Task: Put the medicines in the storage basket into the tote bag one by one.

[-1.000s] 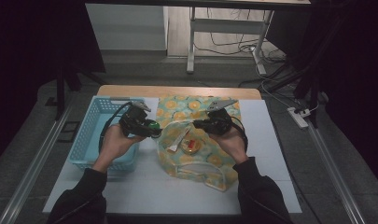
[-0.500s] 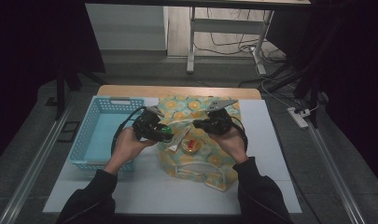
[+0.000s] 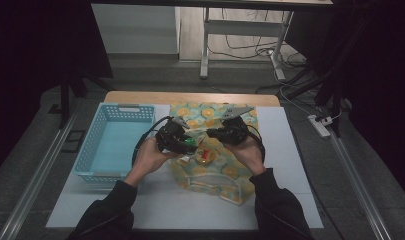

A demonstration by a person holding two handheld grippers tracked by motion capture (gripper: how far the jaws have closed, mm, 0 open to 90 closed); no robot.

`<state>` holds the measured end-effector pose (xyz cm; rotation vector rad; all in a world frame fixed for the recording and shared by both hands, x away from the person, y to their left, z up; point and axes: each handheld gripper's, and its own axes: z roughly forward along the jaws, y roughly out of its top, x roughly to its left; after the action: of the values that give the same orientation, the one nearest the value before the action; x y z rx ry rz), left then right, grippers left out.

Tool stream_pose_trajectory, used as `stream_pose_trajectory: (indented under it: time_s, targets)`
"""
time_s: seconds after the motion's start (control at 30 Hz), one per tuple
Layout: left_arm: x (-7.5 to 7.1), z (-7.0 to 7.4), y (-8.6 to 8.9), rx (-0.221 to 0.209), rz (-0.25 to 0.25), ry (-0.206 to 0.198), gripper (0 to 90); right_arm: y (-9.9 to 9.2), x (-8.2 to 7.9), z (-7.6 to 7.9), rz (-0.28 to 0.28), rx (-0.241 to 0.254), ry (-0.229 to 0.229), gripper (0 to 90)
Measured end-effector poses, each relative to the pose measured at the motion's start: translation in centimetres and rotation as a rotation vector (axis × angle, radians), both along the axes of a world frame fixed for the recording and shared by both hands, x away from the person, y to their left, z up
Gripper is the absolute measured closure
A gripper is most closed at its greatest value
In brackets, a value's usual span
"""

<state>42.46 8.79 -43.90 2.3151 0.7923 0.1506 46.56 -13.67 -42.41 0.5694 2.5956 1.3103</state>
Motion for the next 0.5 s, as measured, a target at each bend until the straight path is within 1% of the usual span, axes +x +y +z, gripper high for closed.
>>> stream_pose_trajectory:
  time_s: [0.13,0.23,0.5]
  targets:
    - [0.3,-0.4,-0.8,-0.002,-0.006,0.0,51.9,0.0,0.0,0.0,0.0,-0.001,0.0,90.0]
    - [0.6,-0.7,-1.3,0.007,-0.014,-0.005,51.9,0.0,0.0,0.0,-0.001,-0.001,0.0,90.0]
    - [1.3,-1.4,-2.3,0.016,-0.007,-0.018,51.8,0.0,0.1,-0.1,-0.004,-0.001,0.003,90.0]
